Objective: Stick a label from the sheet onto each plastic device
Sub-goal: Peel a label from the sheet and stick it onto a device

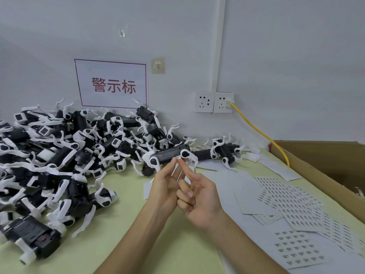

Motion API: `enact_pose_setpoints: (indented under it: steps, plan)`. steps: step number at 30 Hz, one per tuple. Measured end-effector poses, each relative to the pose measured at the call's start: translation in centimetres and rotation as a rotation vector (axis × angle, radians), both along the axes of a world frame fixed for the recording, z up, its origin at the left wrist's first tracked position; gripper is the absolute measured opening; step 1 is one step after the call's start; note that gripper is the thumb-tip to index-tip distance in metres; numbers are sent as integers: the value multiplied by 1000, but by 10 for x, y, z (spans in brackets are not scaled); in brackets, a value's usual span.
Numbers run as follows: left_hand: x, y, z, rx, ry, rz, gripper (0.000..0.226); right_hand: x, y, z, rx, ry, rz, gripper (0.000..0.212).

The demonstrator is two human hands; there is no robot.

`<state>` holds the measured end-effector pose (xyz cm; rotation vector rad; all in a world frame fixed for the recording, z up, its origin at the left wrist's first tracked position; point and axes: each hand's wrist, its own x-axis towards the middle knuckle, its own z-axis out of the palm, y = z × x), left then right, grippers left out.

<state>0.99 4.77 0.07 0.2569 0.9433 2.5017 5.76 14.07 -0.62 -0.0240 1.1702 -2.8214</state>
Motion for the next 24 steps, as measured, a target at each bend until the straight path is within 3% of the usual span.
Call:
enact_pose_setpoints:
  steps: [14, 24]
  plan:
    - [6, -1, 2, -120, -13, -43, 31, -1, 0, -1, -24, 22, 13, 45]
    - [3, -1, 0, -106, -28, -27, 27, -1, 0, -3, -1, 19, -3, 44]
